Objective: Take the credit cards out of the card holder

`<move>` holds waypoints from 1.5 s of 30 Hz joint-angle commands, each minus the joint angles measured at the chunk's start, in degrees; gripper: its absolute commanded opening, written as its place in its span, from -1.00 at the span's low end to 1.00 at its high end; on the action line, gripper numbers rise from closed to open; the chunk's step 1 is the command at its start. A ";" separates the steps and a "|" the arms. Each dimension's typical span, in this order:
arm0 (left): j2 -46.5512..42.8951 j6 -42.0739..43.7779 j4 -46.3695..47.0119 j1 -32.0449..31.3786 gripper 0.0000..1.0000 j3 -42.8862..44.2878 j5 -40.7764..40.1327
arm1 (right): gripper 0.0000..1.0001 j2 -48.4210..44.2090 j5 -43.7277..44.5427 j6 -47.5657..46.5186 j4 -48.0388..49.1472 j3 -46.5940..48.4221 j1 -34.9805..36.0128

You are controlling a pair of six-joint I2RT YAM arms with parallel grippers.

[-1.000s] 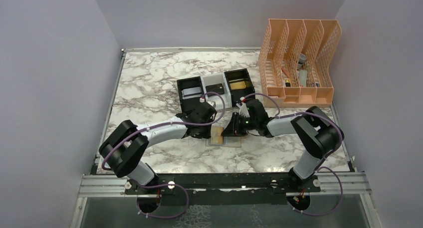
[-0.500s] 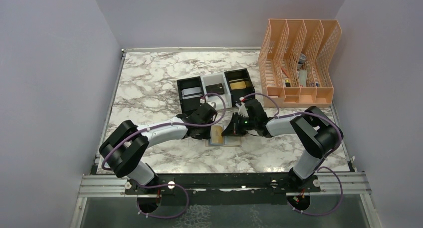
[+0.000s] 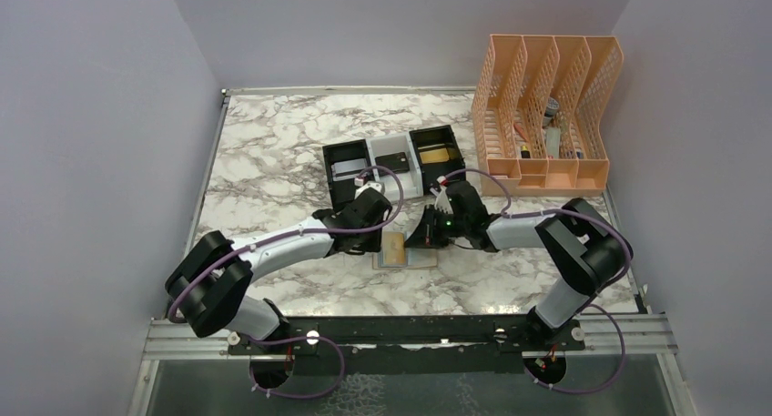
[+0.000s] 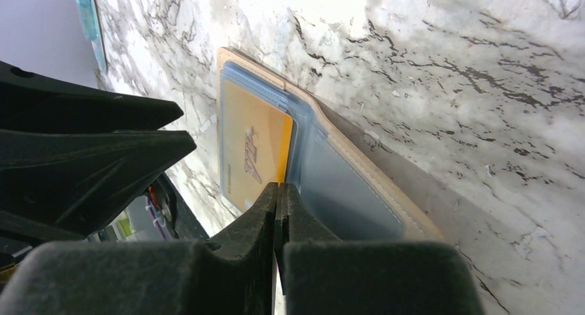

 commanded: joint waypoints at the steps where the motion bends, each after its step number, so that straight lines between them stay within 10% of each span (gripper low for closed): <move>1: -3.34 -0.52 1.54 -0.36 -0.31 -0.86 -1.36 | -0.98 -2.15 2.90 -0.37 -1.58 -0.20 0.37; 20: 5.44 3.54 5.50 -0.43 -0.53 -2.47 8.16 | -0.67 4.09 -5.47 -0.21 2.77 1.24 0.40; 31: 6.26 3.46 3.57 -0.50 -0.58 -1.93 6.48 | -0.97 3.06 -4.81 1.49 3.88 0.60 0.30; 45: 6.86 3.27 2.84 -0.51 -0.62 -1.44 5.30 | -0.89 1.18 -8.85 -1.14 3.48 -1.52 -4.28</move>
